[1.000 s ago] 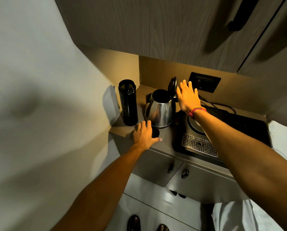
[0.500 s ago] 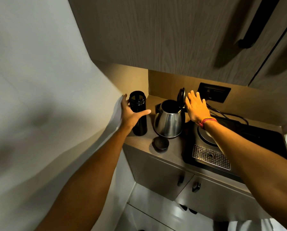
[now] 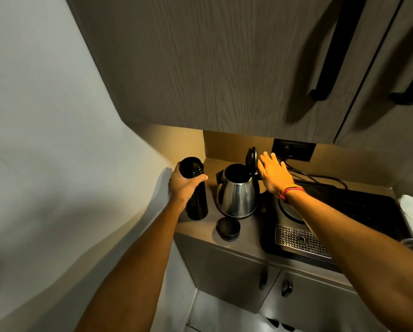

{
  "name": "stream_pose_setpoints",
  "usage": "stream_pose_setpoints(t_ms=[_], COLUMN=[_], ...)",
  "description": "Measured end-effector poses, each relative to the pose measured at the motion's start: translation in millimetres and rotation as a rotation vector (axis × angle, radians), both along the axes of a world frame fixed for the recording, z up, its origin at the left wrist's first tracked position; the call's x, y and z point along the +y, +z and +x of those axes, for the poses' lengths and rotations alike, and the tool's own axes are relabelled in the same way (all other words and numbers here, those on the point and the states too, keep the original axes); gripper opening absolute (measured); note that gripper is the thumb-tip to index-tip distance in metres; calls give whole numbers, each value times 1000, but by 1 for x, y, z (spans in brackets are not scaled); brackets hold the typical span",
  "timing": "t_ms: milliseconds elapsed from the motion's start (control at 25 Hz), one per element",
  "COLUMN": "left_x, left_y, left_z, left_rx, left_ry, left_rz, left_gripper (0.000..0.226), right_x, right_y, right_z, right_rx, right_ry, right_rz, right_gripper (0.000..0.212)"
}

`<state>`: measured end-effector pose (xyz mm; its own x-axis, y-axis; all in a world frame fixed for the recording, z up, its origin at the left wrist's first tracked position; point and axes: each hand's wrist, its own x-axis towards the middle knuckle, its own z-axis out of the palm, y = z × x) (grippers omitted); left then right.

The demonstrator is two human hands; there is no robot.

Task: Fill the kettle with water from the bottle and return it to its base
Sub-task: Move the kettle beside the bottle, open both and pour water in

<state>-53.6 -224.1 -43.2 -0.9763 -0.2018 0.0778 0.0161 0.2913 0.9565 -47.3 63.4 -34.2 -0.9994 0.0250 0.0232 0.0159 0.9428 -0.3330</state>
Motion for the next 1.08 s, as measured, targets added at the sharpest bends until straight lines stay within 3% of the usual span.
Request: stream_pose_setpoints(t_ms=[440, 680, 840, 1080], left_x=[36, 52, 59, 65], left_y=[17, 36, 43, 55], left_z=[12, 8, 0, -7], left_rx=[58, 97, 93, 69], left_ry=[-152, -152, -205, -213], left_rz=[-353, -687, -914, -1078], left_gripper=[66, 68, 70, 75], right_x=[-3, -3, -1, 1], right_y=[4, 8, 8, 8], right_z=[8, 11, 11, 10], right_rx=[14, -46, -68, -50], right_ry=[27, 66, 61, 42], right_rz=[96, 191, 161, 94], right_gripper=[37, 57, 60, 52])
